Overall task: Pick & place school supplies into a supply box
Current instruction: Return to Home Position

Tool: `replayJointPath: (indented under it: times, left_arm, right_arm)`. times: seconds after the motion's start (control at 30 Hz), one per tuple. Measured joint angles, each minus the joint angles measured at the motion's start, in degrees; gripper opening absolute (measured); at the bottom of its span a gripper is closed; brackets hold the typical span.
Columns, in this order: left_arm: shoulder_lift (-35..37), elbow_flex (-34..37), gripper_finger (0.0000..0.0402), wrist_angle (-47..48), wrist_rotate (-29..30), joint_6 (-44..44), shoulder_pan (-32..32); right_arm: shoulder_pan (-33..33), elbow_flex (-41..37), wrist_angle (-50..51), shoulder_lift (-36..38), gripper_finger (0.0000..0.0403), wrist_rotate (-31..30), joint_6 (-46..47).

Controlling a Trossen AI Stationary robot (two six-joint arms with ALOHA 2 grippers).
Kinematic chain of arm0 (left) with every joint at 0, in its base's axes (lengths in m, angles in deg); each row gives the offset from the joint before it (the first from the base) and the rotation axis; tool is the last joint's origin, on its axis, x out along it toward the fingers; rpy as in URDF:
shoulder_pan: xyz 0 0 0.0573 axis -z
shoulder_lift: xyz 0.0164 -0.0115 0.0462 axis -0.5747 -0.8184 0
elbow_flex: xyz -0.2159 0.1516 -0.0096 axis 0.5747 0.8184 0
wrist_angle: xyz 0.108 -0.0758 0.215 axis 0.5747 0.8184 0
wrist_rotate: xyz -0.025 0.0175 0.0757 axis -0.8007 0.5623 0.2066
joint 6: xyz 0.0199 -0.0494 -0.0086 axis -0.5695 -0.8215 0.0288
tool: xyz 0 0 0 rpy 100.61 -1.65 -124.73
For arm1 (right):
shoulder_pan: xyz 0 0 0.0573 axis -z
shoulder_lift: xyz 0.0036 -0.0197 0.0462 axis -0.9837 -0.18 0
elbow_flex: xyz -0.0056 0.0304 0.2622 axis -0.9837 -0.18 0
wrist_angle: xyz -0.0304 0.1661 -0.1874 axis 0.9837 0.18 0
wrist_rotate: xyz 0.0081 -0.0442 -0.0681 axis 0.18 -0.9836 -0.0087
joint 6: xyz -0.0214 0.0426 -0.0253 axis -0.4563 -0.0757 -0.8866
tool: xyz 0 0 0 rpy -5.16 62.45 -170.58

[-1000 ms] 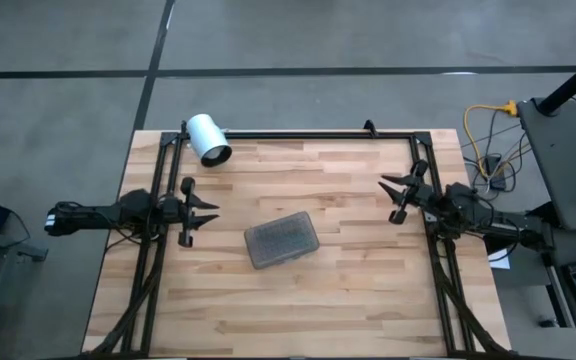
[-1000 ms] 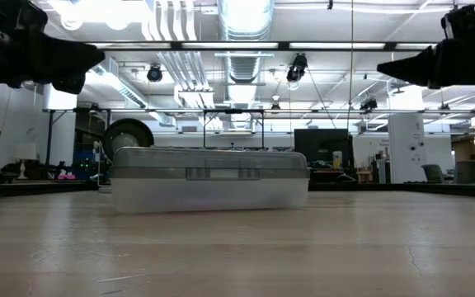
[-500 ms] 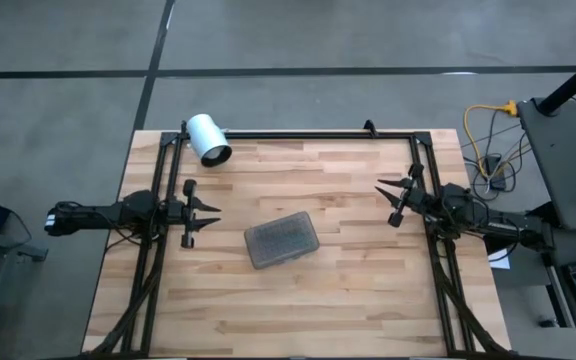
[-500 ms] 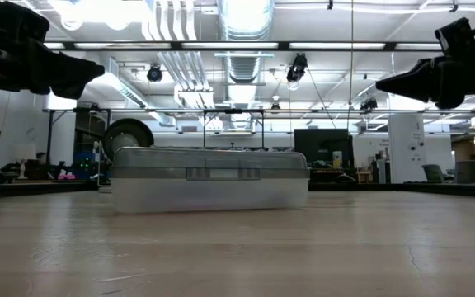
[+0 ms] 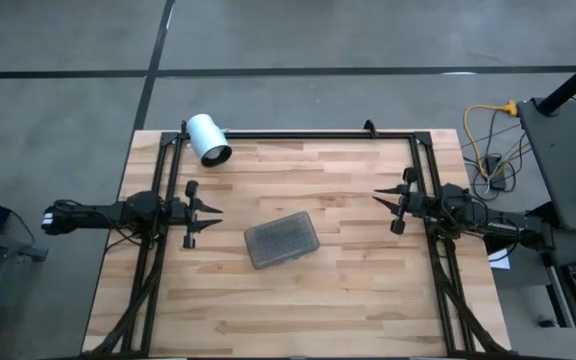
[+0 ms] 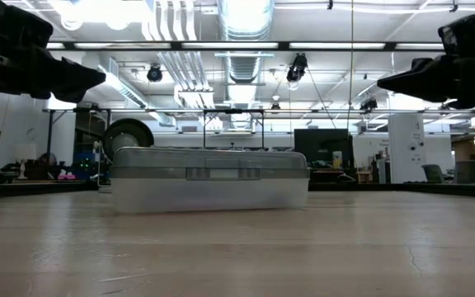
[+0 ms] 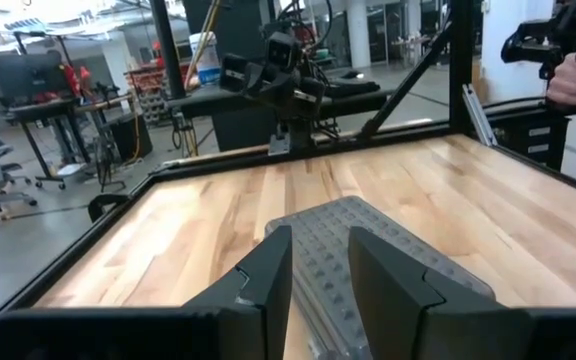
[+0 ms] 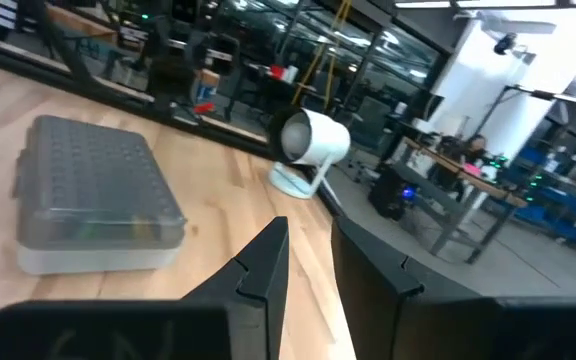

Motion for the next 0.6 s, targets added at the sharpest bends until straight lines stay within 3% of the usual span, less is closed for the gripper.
replayJointPath:
  times: [0.6]
  left_arm:
    - [-0.24,0.00,0.0086,0.12,0.00,-0.06,0.02]
  right_arm:
    - [0.02,0.00,-0.07,0.02,0.0073,-0.11,-7.38]
